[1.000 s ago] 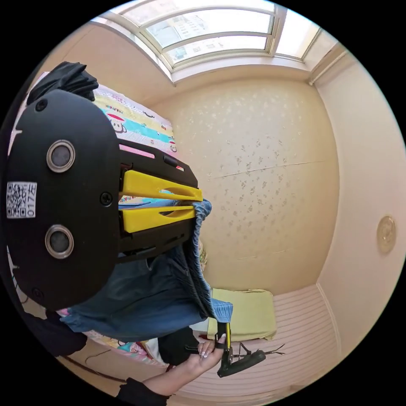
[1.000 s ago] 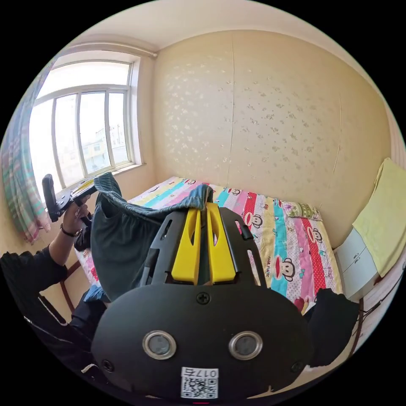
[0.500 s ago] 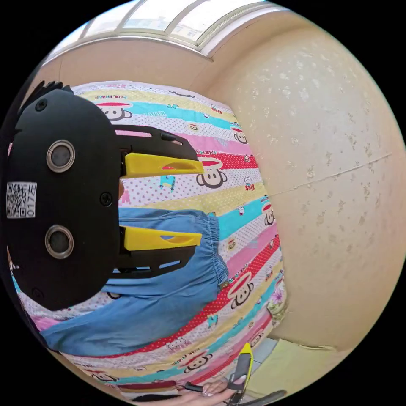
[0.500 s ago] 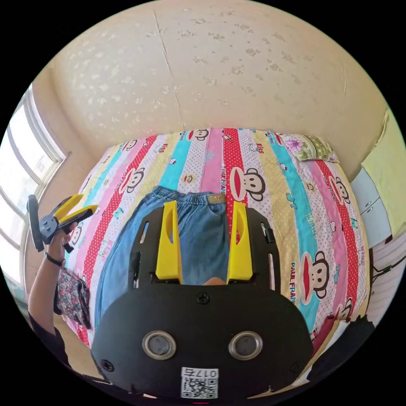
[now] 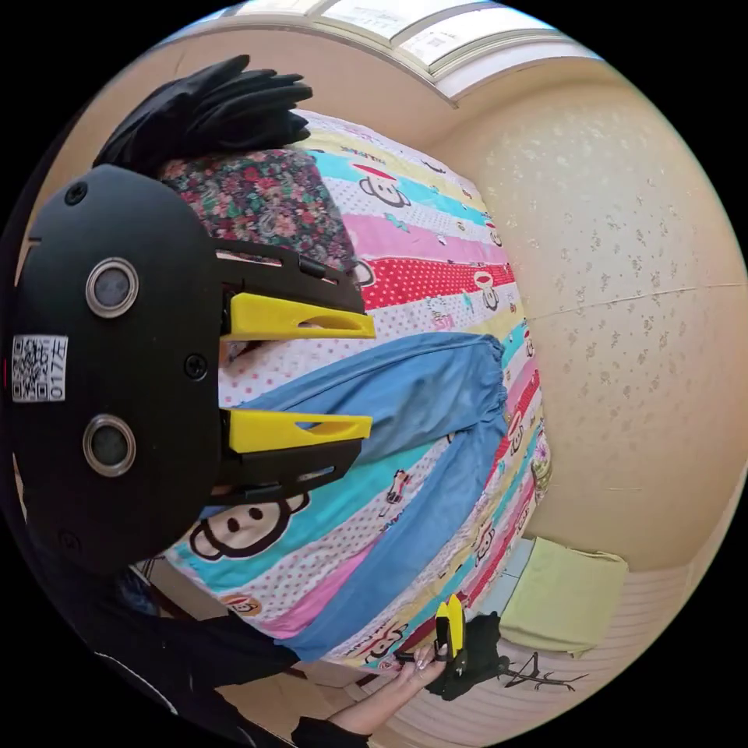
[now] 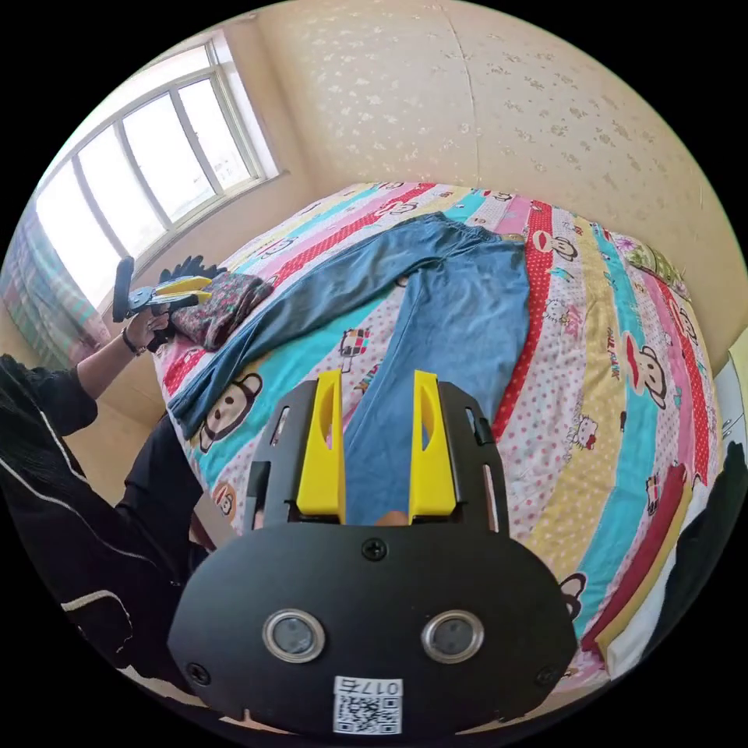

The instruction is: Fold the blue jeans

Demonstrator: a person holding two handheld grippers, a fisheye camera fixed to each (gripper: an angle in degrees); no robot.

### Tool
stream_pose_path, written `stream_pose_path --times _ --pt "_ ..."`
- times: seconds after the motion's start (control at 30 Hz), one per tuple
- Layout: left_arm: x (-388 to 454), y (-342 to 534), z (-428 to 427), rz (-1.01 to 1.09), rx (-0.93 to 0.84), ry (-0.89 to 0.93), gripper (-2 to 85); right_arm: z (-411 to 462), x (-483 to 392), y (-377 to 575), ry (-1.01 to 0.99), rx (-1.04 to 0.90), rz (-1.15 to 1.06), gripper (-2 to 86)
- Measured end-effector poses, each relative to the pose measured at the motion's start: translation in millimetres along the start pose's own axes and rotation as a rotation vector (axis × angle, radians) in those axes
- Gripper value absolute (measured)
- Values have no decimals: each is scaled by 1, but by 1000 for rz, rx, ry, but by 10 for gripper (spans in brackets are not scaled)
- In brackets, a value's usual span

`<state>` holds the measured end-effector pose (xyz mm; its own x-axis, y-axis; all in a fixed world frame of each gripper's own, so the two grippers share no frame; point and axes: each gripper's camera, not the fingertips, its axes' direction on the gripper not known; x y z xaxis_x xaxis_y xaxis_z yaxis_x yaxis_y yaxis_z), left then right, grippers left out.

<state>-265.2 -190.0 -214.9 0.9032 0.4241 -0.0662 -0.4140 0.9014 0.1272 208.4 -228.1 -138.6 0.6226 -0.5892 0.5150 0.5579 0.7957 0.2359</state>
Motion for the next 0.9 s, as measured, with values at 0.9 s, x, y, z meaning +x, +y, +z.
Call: stream_pose_path --times 0.9 --pt "68 67 -75 -176 -187 -149 -5 200 -256 11 -266 -143 -54 145"
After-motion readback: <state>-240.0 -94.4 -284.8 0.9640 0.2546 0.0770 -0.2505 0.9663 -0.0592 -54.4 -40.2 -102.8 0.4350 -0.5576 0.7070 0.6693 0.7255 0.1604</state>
